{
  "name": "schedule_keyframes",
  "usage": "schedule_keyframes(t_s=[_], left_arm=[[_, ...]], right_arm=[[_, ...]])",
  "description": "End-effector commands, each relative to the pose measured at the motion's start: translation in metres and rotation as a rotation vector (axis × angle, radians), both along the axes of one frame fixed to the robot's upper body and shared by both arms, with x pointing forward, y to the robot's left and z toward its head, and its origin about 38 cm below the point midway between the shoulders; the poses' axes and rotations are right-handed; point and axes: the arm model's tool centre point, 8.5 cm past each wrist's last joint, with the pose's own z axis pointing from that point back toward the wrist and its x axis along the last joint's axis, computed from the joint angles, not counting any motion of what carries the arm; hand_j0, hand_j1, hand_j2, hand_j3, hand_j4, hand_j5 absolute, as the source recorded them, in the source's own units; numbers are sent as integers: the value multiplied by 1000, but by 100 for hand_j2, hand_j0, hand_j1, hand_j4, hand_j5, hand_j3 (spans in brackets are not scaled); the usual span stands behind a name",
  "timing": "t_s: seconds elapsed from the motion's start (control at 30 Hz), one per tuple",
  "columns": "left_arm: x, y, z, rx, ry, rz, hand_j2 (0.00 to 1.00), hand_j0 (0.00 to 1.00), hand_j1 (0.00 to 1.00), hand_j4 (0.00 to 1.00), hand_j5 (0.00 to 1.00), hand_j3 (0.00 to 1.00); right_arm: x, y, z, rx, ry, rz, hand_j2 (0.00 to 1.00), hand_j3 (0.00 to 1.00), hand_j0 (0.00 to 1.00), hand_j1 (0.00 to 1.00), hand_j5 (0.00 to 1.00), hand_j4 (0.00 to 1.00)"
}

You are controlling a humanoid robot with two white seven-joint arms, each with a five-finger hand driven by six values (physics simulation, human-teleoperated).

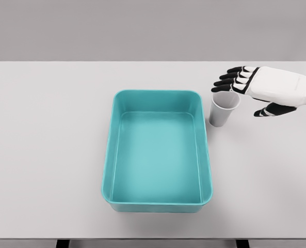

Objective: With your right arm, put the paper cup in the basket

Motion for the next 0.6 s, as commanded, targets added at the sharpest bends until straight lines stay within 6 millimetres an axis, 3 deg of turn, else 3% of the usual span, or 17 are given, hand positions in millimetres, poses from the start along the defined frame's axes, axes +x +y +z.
schedule_keyframes(t_s=[0.0, 0.17, 0.23, 0.37, 0.57], left_arm=[[0, 0, 0, 0, 0, 0, 100, 100, 100, 100, 100, 100], [0, 0, 0, 0, -1, 0, 100, 100, 100, 100, 100, 100], [0, 0, 0, 0, -1, 0, 100, 100, 100, 100, 100, 100], [0, 0, 0, 0, 0, 0, 100, 100, 100, 100, 100, 100], [0, 0, 0, 0, 0, 0, 100, 100, 100, 100, 100, 100]], right_arm=[[0, 0, 0, 9, 3, -1, 100, 100, 100, 100, 100, 100], [12, 3, 0, 99, -21, -28, 100, 100, 100, 100, 100, 100], [25, -25, 5, 163, -13, -120, 100, 100, 100, 100, 100, 100], [34, -48, -6, 461, 137, -168, 100, 100, 100, 100, 100, 100], [42, -76, -8, 737, 343, -325, 100, 100, 100, 100, 100, 100]])
